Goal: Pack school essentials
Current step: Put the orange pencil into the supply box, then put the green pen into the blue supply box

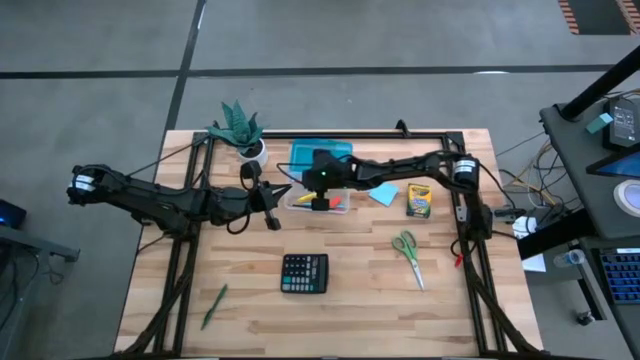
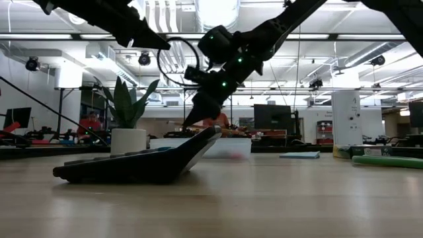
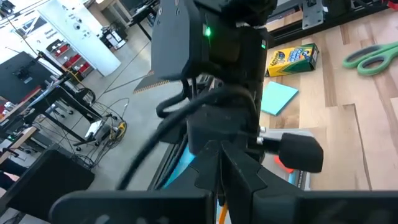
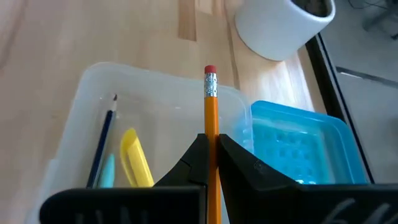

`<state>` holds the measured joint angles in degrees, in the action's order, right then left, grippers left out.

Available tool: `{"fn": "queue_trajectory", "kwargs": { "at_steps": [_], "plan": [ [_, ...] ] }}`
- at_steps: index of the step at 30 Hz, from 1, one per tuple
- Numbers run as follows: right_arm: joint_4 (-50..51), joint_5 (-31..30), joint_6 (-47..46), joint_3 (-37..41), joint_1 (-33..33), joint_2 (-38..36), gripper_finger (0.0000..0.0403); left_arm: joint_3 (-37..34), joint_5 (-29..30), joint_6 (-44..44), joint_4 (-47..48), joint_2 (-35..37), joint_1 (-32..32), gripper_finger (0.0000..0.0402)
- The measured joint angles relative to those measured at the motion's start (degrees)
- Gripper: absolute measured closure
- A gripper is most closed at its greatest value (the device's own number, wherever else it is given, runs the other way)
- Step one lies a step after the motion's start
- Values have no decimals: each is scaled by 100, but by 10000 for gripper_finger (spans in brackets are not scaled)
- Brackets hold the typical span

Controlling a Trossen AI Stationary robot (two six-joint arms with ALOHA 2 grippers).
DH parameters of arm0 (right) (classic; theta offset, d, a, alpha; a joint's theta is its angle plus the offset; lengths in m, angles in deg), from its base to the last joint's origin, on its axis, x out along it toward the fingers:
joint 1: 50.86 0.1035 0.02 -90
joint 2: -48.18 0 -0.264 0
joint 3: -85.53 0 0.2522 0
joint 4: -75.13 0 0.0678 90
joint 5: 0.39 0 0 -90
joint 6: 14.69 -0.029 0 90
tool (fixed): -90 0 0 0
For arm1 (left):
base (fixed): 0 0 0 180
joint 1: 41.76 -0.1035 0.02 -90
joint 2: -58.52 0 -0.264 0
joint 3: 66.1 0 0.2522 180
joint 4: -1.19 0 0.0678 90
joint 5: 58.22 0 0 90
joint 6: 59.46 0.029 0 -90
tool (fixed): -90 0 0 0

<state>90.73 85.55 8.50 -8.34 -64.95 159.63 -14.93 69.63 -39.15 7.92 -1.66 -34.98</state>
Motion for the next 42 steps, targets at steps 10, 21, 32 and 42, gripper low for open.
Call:
{"fn": "queue_trajectory", "kwargs": {
  "at_steps": [10,21,32,42],
  "plan": [
    [220,-210,444,-121,-15,201,379,-11,0,4,1,0,0,402],
    [230,-382,115,-117,-36,133,279,-11,-2,4,-4,0,-1,402],
    [583,-1022,-76,164,592,-764,300,-28,-12,11,21,-31,-2,402],
    [101,-1266,-651,1674,1546,-2077,329,-26,-22,-44,-4,-70,-2,402]
  ]
}}
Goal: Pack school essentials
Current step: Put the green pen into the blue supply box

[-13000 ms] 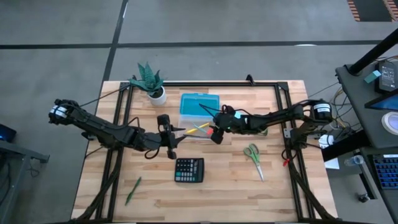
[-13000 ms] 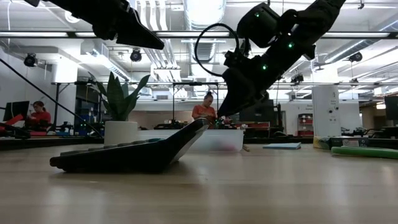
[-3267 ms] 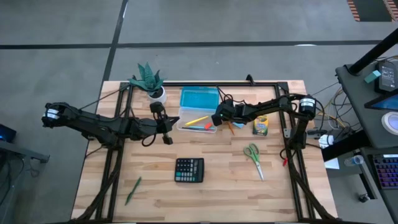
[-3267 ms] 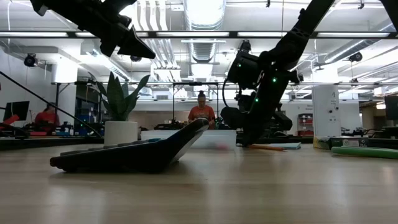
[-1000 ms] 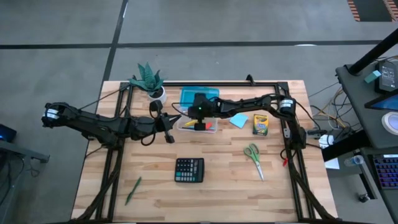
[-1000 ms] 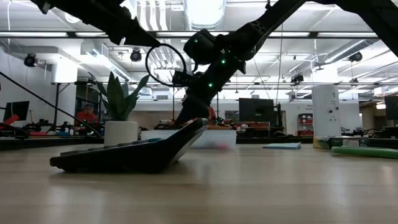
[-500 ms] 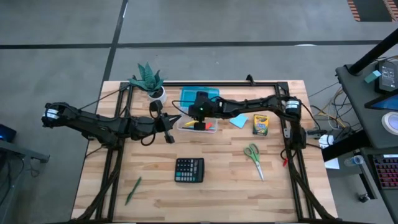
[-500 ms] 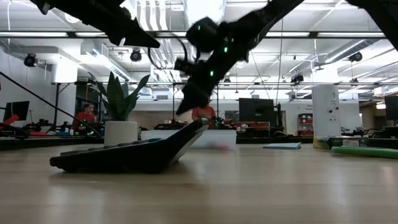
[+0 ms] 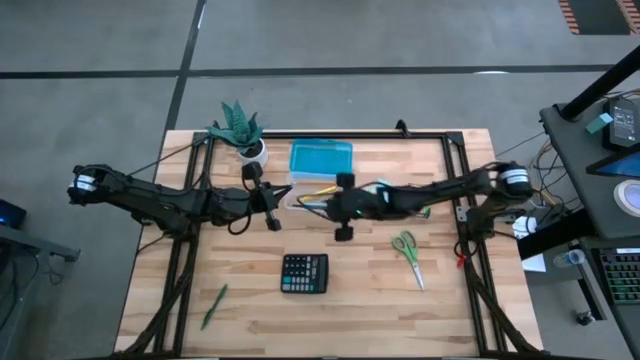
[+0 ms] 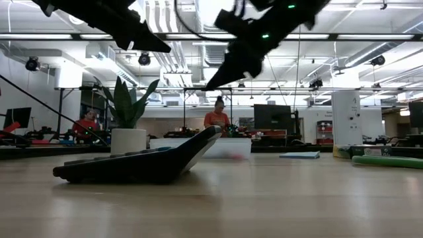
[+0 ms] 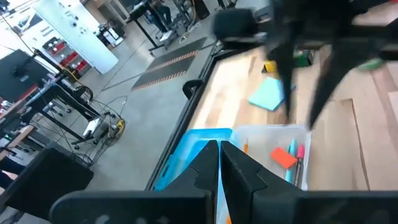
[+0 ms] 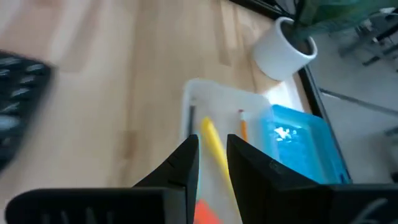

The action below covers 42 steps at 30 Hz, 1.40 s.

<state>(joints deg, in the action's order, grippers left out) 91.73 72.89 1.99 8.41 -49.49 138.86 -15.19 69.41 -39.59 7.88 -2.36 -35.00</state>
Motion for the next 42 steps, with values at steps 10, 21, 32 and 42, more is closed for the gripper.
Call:
{"fn": "queue_trajectory", "kwargs": {
  "at_steps": [10,21,32,42],
  "plan": [
    [-2373,-414,537,1795,537,-1327,346,5,-58,-737,-168,-54,6,402],
    [-4366,816,1026,3323,539,-2522,347,-11,-916,-2791,-210,-550,217,402],
    [-4987,1500,1276,3888,537,-3592,346,194,-1337,-3908,-339,-1690,511,402],
    [-4991,1544,1252,4091,537,-3948,346,354,-1382,-4064,-305,-2103,548,402]
  ]
}}
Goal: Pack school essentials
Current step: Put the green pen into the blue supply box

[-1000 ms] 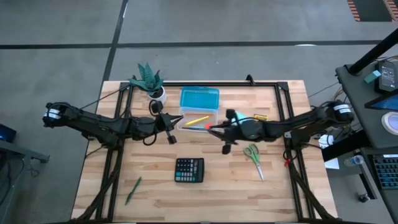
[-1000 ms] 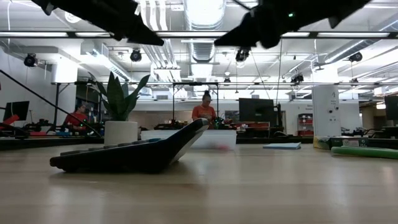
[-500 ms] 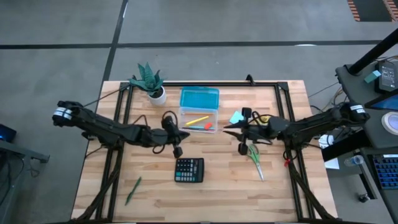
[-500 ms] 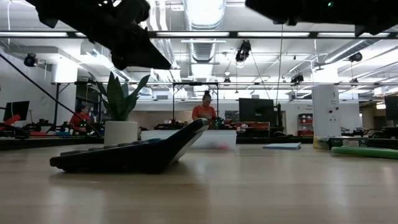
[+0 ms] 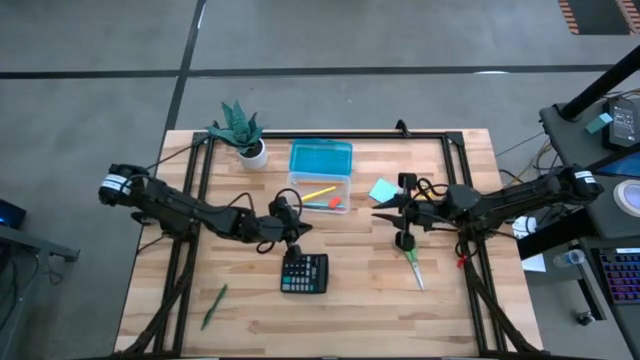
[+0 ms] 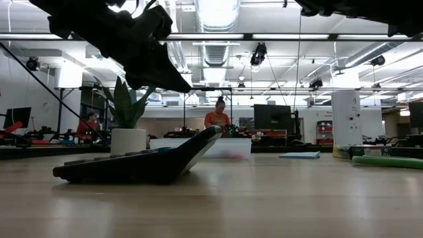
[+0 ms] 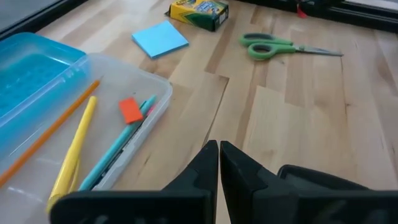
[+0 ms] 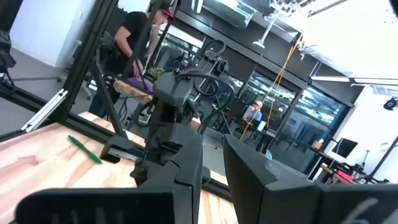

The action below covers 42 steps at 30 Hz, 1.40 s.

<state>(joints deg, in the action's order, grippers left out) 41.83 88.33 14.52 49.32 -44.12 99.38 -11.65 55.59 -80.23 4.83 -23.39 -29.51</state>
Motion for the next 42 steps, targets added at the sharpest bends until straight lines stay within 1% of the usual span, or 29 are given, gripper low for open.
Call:
{"fn": "queue_trajectory", "kwargs": {
  "at_steps": [4,6,8,9,10,12,15,17,21,24,27,42],
  "plan": [
    [3,0,24,15,0,-22,346,29,-45,-110,-3,-17,38,402],
    [6,-2,25,19,0,-26,346,29,-300,-405,19,-7,65,402],
    [5,-11,28,19,0,-22,346,31,-960,-880,44,11,98,402],
    [6,-13,29,19,0,-22,346,56,-1445,-1237,83,14,117,402],
    [6,-13,31,19,0,-20,346,101,-1947,-1669,175,14,158,402],
    [6,-15,39,19,0,-20,346,232,-2747,-2627,600,16,345,402],
    [6,-15,78,19,0,-20,346,468,-3644,-4042,1501,16,836,402],
    [3,-16,119,19,0,-22,346,652,-4185,-4751,2171,16,1224,402],
    [-2,-17,146,19,0,-22,346,931,-4880,-5998,3287,18,1929,402],
    [-54,-16,149,19,0,-22,346,1045,-5066,-6719,3922,20,2276,402],
    [-154,-15,146,19,0,-22,346,1015,-5080,-7070,4327,20,2448,402],
    [-170,-15,146,19,0,-24,346,888,-5075,-7165,4361,20,2479,402]
  ]
}}
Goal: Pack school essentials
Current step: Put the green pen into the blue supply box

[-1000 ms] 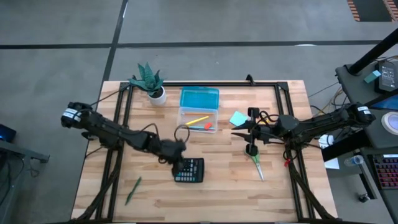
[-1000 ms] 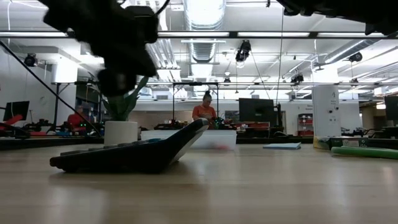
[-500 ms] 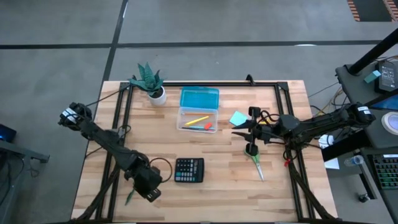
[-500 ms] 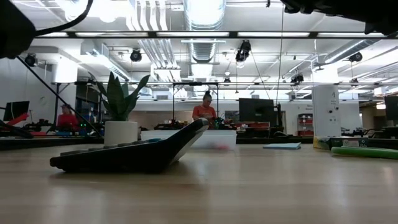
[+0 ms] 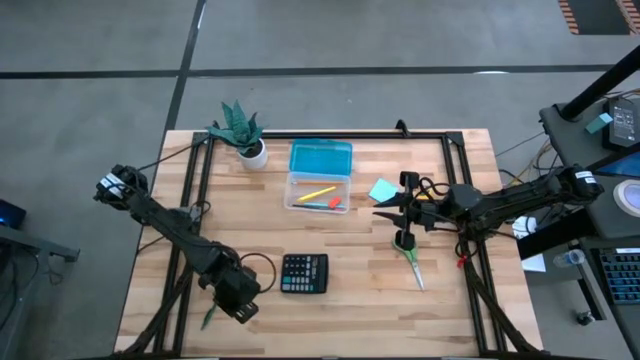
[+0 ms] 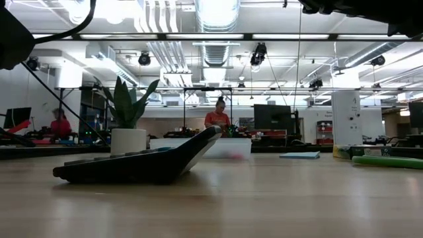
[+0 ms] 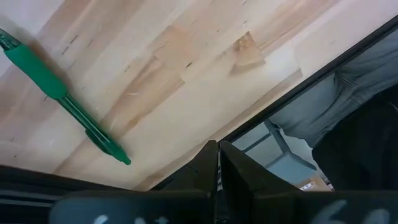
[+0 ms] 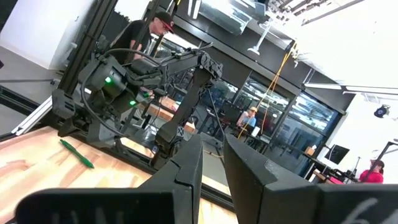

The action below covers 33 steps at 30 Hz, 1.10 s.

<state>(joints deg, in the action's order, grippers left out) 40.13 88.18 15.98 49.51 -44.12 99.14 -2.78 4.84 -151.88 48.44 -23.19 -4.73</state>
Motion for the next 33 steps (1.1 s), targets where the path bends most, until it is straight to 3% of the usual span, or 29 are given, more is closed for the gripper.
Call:
{"fn": "queue_trajectory", "kwargs": {
  "at_steps": [9,14,21,33],
  "plan": [
    [0,-1,-2,0,0,0,346,87,-360,-79,310,0,68,402],
    [1,-1,30,0,-2,2,346,251,365,-700,1314,0,430,402],
    [17,-2,72,0,-2,2,346,260,1856,-2241,1422,-162,1256,402],
    [5,0,2,0,-2,3,346,258,1921,-2120,1416,-815,1547,402]
  ]
}}
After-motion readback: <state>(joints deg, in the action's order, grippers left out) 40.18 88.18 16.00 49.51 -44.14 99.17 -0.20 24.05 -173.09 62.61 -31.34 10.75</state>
